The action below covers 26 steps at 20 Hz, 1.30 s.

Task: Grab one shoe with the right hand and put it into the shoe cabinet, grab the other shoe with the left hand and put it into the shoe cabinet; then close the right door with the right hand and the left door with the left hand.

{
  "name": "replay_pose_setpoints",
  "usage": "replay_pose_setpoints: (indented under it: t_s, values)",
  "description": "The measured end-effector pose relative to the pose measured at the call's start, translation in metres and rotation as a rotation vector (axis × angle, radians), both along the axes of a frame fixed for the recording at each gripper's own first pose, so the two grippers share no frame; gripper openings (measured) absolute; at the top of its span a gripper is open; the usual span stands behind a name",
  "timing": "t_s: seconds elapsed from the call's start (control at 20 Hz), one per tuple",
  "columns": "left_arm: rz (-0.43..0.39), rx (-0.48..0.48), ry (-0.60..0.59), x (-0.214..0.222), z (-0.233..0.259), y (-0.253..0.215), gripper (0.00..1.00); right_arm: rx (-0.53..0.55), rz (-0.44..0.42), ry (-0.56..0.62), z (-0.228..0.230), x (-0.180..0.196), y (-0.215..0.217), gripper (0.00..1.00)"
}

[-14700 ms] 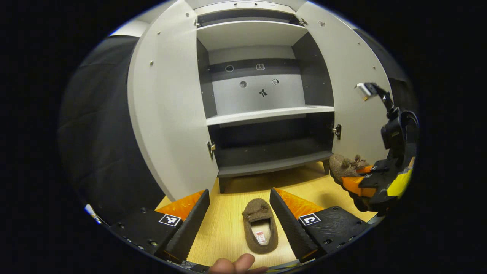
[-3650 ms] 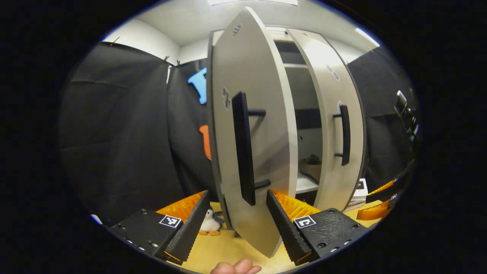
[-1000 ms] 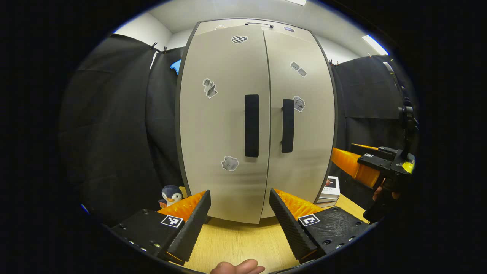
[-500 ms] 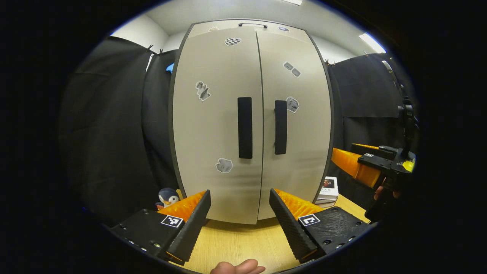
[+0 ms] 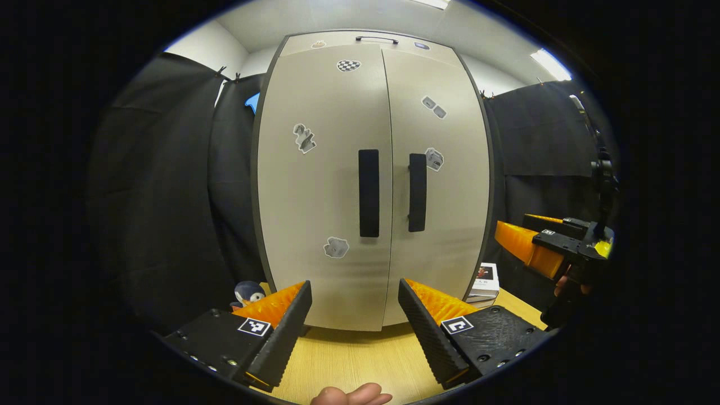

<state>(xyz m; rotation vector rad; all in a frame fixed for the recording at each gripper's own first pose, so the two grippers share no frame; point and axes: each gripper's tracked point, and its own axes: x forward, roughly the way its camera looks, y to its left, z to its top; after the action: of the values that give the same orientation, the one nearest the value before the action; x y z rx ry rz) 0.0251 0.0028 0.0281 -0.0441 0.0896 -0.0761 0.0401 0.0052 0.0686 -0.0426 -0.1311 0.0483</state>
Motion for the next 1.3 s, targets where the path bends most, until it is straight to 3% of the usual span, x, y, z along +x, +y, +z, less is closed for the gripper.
replay_pose_setpoints:
  t_s: [0.35,0.65,0.85,1.3]
  values:
    - [-0.088,0.023,-0.002,-0.005,-0.004,-0.014,0.94,-0.001,-0.018,0.020,0.007,0.002,0.008,0.98]
    - [-0.118,-0.033,-0.025,-0.025,-0.020,-0.018,0.94,-0.006,-0.045,-0.001,-0.004,-0.009,0.014,0.98]
    - [-0.122,0.006,-0.037,-0.030,-0.016,-0.011,0.94,-0.009,-0.051,-0.001,-0.004,-0.022,0.023,0.98]
    - [-0.149,-0.012,-0.031,-0.032,-0.023,-0.004,0.94,-0.045,-0.031,-0.012,-0.006,-0.029,0.047,0.98]
